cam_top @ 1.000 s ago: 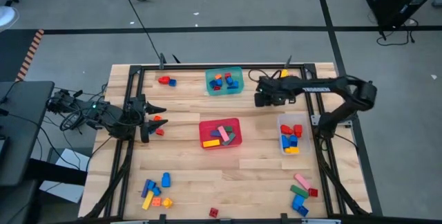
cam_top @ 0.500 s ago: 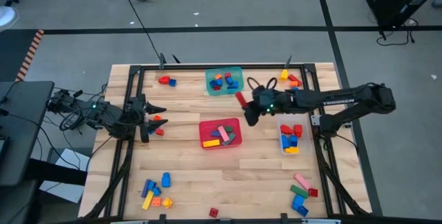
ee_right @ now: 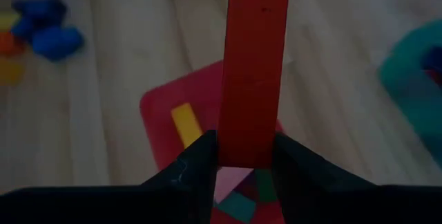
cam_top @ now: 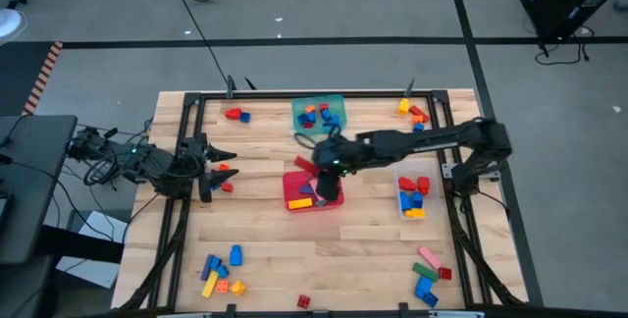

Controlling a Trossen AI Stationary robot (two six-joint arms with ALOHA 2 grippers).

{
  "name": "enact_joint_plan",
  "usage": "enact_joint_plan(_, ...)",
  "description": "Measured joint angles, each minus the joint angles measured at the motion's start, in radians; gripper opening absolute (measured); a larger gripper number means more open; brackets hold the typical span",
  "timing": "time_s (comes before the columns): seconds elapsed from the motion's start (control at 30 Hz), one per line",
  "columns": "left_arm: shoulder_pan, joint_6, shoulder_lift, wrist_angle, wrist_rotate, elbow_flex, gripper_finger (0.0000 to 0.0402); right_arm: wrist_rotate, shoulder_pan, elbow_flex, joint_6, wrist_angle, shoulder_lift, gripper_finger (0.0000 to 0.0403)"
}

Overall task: Sort blocks by size
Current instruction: Put the red block into the red bin

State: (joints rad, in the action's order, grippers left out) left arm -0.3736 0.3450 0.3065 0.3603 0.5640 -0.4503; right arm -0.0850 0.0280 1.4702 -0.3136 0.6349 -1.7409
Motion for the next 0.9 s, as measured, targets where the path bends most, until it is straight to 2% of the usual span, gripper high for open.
enact_joint_plan(0.3, 0.0, 0.0, 0.0, 0.0, 0.0, 0.0, 0.0241, 0.082, 0.0, 0.179, 0.047, 0.15, -0.215, 0.0128)
enact_joint_plan(0.63, 0.0, 0.0, 0.0, 0.0, 0.0, 0.0, 0.0241, 0.132, 0.001, 0.189, 0.052, 0.165, -0.36, 0.0128)
enact_joint_plan(0.9, 0.0, 0.0, 0.0, 0.0, 0.0, 0.0, 0.0241, 0.14, 0.001, 0.191, 0.046, 0.171, -0.401, 0.0143)
